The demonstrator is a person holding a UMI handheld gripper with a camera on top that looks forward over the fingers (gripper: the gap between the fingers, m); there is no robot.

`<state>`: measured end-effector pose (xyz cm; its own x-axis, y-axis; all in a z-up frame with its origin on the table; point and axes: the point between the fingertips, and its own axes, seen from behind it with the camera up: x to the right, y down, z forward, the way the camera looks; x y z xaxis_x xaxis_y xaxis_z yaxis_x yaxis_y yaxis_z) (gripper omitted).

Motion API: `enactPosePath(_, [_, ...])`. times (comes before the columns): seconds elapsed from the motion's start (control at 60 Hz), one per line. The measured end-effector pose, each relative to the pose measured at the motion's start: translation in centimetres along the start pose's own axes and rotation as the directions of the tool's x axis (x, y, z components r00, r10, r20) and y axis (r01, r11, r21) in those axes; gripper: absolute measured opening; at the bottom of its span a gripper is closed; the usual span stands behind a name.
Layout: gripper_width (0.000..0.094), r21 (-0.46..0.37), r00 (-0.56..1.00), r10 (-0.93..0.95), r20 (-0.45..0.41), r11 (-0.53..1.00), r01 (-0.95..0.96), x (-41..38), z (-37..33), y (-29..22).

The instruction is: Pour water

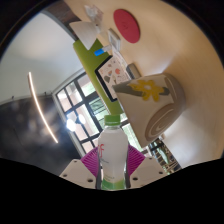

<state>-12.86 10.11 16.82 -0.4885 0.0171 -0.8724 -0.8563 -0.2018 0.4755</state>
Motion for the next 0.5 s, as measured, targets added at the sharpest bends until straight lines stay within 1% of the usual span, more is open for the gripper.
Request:
enactPosePath(0.1, [0.0329, 0.037, 0.994, 0.105, 0.008, 0.994, -0.105, 0.0, -0.5, -1.1])
enactPosePath(0.117, [0.0329, 0.039, 0.992, 0.126, 0.012, 0.991, -0.126, -0.7, -1.7, -1.0])
enactPosePath(0.133, [0.0329, 0.046, 0.990, 0.141, 0.014, 0.989, -0.142, -0.7, -0.5, -1.2])
enactPosePath(0.217, [0.0334, 0.044, 0.978, 0.205, 0.029, 0.978, -0.206, -0.7, -0.9, -1.1])
enactPosePath(0.317, [0.0331, 0.037, 0.975, 0.221, 0.008, 0.975, -0.221, -0.8, -0.9, -0.9])
enactPosePath(0.367, [0.0330, 0.027, 0.976, 0.218, 0.006, 0.975, -0.218, -1.1, -1.9, -0.2])
enactPosePath(0.383, [0.0330, 0.022, 0.977, 0.213, 0.008, 0.977, -0.213, -1.2, -1.0, -0.4])
enactPosePath(0.433, [0.0331, 0.002, 0.984, 0.178, 0.014, 0.984, -0.178, -1.8, -1.3, 0.4])
enactPosePath(0.467, [0.0330, -0.023, 0.992, 0.129, 0.012, 0.991, -0.129, -2.4, -1.3, 1.0])
enactPosePath(0.5, [0.0329, -0.057, 0.999, 0.040, 0.032, 0.998, -0.038, -3.6, -1.4, 2.0])
